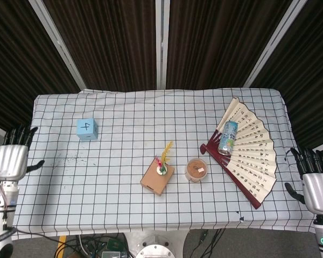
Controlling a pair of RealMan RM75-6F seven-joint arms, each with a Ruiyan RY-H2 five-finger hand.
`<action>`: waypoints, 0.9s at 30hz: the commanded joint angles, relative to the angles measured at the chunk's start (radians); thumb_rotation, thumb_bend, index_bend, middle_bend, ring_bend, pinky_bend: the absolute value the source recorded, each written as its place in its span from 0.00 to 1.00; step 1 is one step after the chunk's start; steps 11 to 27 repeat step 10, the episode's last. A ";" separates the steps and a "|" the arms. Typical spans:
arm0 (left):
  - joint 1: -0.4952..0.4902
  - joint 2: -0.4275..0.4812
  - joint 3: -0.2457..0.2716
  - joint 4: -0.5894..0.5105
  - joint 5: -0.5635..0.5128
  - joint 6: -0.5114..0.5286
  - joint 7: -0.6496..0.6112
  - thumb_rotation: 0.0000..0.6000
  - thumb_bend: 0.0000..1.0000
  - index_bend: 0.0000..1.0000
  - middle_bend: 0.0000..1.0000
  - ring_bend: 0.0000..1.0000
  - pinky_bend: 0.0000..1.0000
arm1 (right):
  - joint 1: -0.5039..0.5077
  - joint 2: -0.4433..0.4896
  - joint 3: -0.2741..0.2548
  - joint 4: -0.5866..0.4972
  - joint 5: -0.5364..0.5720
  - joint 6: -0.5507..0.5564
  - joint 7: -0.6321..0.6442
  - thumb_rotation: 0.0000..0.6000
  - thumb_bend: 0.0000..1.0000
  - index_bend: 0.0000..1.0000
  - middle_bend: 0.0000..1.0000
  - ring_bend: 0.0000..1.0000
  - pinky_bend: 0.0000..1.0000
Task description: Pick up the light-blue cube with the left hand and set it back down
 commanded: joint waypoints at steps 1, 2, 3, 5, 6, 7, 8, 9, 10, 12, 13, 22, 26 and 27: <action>0.096 0.014 0.069 -0.047 0.077 0.034 0.001 0.57 0.00 0.05 0.00 0.00 0.03 | -0.008 -0.003 -0.007 0.003 -0.003 0.005 0.003 1.00 0.14 0.00 0.00 0.00 0.00; 0.114 0.018 0.077 -0.062 0.085 0.027 -0.005 0.50 0.00 0.04 0.00 0.00 0.03 | -0.011 -0.005 -0.009 0.003 0.000 0.004 0.003 1.00 0.14 0.00 0.00 0.00 0.00; 0.125 0.021 0.080 -0.072 0.092 0.023 -0.008 0.41 0.00 0.04 0.00 0.00 0.02 | -0.014 -0.006 -0.011 0.003 0.002 0.005 0.004 1.00 0.14 0.00 0.00 0.00 0.00; 0.146 0.029 0.080 -0.089 0.115 0.023 -0.011 0.32 0.00 0.04 0.00 0.00 0.01 | -0.020 -0.009 -0.014 0.005 -0.002 0.011 0.006 1.00 0.14 0.00 0.00 0.00 0.00; 0.154 0.032 0.078 -0.091 0.125 0.024 -0.013 0.30 0.00 0.04 0.00 0.00 0.01 | -0.022 -0.010 -0.015 0.007 -0.003 0.013 0.006 1.00 0.14 0.00 0.00 0.00 0.00; 0.163 0.033 0.073 -0.092 0.136 0.024 -0.015 0.29 0.00 0.04 0.00 0.00 0.01 | -0.023 -0.011 -0.016 0.010 -0.005 0.015 0.005 1.00 0.14 0.00 0.00 0.00 0.00; 0.169 0.034 0.068 -0.093 0.141 0.023 -0.016 0.29 0.00 0.04 0.00 0.00 0.01 | -0.024 -0.012 -0.017 0.011 -0.005 0.015 0.005 1.00 0.14 0.00 0.00 0.00 0.00; 0.175 0.034 0.063 -0.094 0.145 0.020 -0.019 0.29 0.00 0.04 0.00 0.00 0.01 | -0.025 -0.012 -0.018 0.012 -0.007 0.015 0.005 1.00 0.14 0.00 0.00 0.00 0.00; 0.182 0.036 0.055 -0.097 0.151 0.016 -0.028 0.29 0.00 0.04 0.00 0.00 0.01 | -0.026 -0.012 -0.019 0.013 -0.010 0.015 0.008 1.00 0.14 0.00 0.00 0.00 0.00; 0.182 0.036 0.055 -0.097 0.151 0.016 -0.028 0.29 0.00 0.04 0.00 0.00 0.01 | -0.026 -0.012 -0.019 0.013 -0.010 0.015 0.008 1.00 0.14 0.00 0.00 0.00 0.00; 0.182 0.036 0.055 -0.097 0.151 0.016 -0.028 0.29 0.00 0.04 0.00 0.00 0.01 | -0.026 -0.012 -0.019 0.013 -0.010 0.015 0.008 1.00 0.14 0.00 0.00 0.00 0.00; 0.182 0.036 0.055 -0.097 0.151 0.016 -0.028 0.29 0.00 0.04 0.00 0.00 0.01 | -0.026 -0.012 -0.019 0.013 -0.010 0.015 0.008 1.00 0.14 0.00 0.00 0.00 0.00; 0.182 0.036 0.055 -0.097 0.151 0.016 -0.028 0.29 0.00 0.04 0.00 0.00 0.01 | -0.026 -0.012 -0.019 0.013 -0.010 0.015 0.008 1.00 0.14 0.00 0.00 0.00 0.00; 0.182 0.036 0.055 -0.097 0.151 0.016 -0.028 0.29 0.00 0.04 0.00 0.00 0.01 | -0.026 -0.012 -0.019 0.013 -0.010 0.015 0.008 1.00 0.14 0.00 0.00 0.00 0.00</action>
